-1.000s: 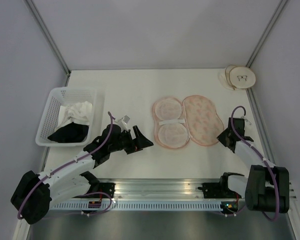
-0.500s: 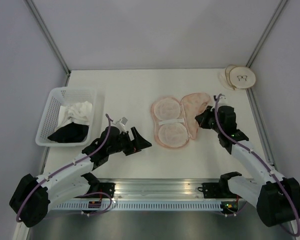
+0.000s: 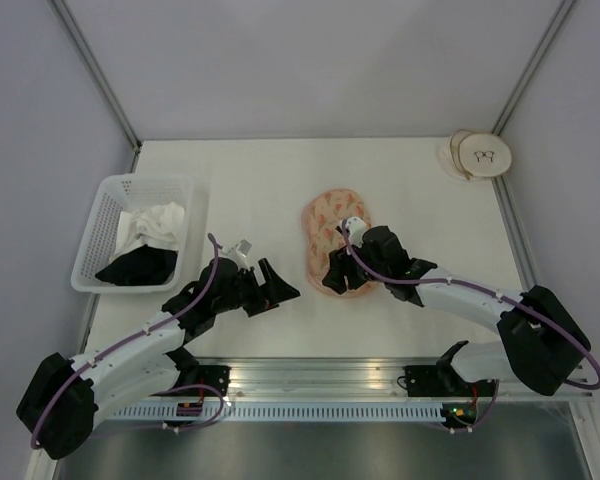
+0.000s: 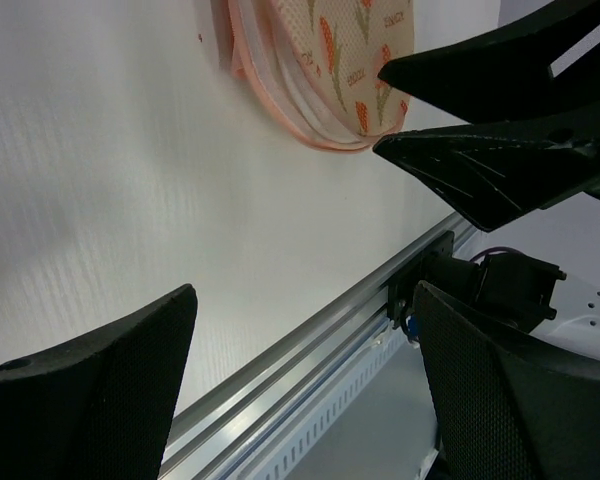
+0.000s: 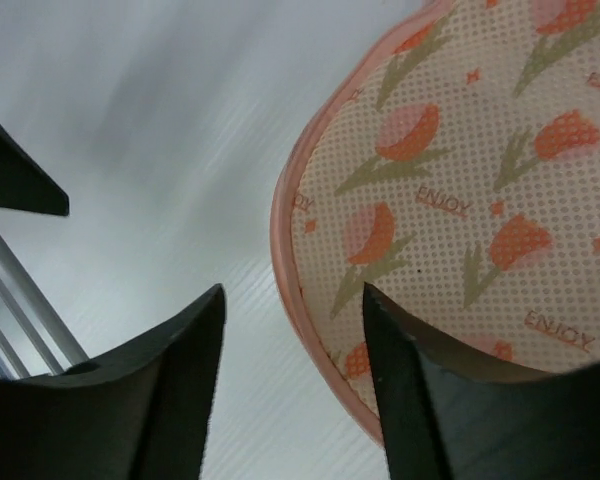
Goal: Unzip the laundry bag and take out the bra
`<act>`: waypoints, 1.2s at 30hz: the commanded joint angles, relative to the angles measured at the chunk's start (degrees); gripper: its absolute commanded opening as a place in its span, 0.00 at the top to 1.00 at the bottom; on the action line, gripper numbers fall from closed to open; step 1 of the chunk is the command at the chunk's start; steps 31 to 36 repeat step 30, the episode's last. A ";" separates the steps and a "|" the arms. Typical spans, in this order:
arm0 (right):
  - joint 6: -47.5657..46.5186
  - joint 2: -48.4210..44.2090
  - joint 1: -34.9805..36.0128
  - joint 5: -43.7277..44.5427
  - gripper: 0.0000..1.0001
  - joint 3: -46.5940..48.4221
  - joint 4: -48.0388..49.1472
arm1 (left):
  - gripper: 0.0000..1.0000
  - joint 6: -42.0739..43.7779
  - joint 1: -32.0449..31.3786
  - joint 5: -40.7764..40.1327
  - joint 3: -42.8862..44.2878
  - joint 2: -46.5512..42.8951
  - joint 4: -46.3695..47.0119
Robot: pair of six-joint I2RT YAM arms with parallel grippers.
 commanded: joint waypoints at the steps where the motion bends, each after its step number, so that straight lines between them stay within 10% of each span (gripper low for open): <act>1: 2.54 -4.40 -0.09 5.50 0.32 0.02 5.38 | 0.08 -1.53 -0.19 -1.69 -0.52 -1.21 0.43; 12: 33.40 -13.45 0.08 21.88 0.17 -4.73 -0.60 | 0.08 -1.27 -0.19 -1.69 -0.17 -1.56 0.43; 19: 28.06 -21.72 0.44 21.44 0.02 -8.26 -3.22 | 0.02 1.10 -0.19 -1.51 -0.61 -4.19 0.43; 36: 26.91 -26.48 0.52 22.23 0.02 -7.64 -8.59 | 0.00 2.69 -0.19 -1.43 -0.79 -5.43 0.43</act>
